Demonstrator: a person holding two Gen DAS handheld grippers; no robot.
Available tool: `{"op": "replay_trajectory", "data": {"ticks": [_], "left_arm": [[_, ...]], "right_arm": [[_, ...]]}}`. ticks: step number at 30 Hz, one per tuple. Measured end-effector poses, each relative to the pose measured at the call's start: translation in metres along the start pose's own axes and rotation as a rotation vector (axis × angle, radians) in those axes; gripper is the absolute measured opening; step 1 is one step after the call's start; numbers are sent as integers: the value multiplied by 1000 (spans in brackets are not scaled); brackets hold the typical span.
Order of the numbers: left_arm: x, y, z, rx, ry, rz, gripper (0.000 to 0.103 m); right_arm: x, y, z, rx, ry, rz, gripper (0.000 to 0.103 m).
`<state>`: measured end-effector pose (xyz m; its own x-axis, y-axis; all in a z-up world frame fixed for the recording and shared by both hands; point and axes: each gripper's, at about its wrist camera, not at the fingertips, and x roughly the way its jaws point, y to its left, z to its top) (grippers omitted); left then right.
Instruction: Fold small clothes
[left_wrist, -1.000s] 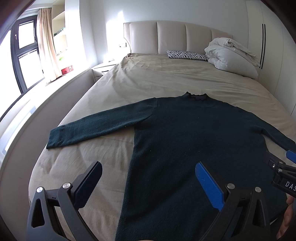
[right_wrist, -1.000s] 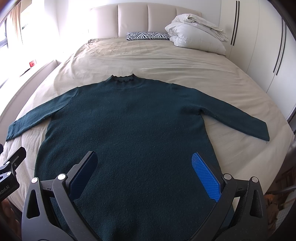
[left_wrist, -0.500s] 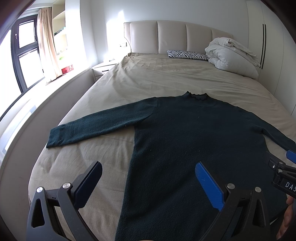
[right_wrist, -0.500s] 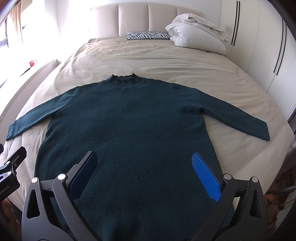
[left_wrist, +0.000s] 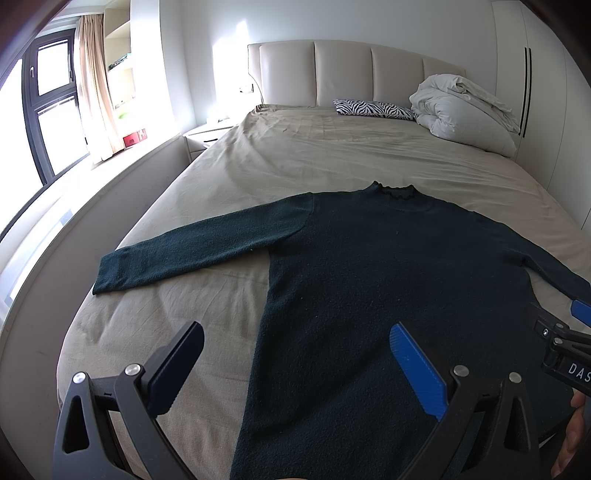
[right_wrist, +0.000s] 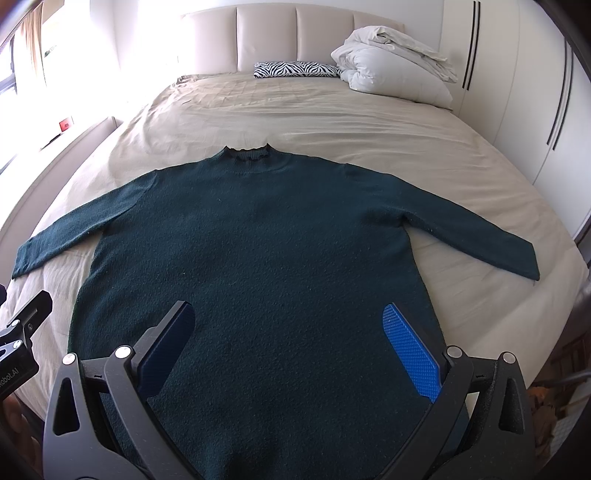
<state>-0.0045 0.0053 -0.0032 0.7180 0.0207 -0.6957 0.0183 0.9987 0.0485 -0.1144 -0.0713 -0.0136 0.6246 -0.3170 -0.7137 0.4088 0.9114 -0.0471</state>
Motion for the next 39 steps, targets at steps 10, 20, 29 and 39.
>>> {"op": "replay_trajectory", "data": {"ticks": [10,20,29,39], "left_arm": [[1,4,-3,-2,2,0,103],[0,6,-6,-1,3,-2,103],[9,15,-13,-5,9,-1,103],[17,9,-9,-32,40,-27,103]], "right_arm": [[0,1,-1,-1,2,0,103],[2,3,0,-10,11,3,103],[5,4,0,-15,21,5,103],[13,-1,1,3,35,15,103]]}}
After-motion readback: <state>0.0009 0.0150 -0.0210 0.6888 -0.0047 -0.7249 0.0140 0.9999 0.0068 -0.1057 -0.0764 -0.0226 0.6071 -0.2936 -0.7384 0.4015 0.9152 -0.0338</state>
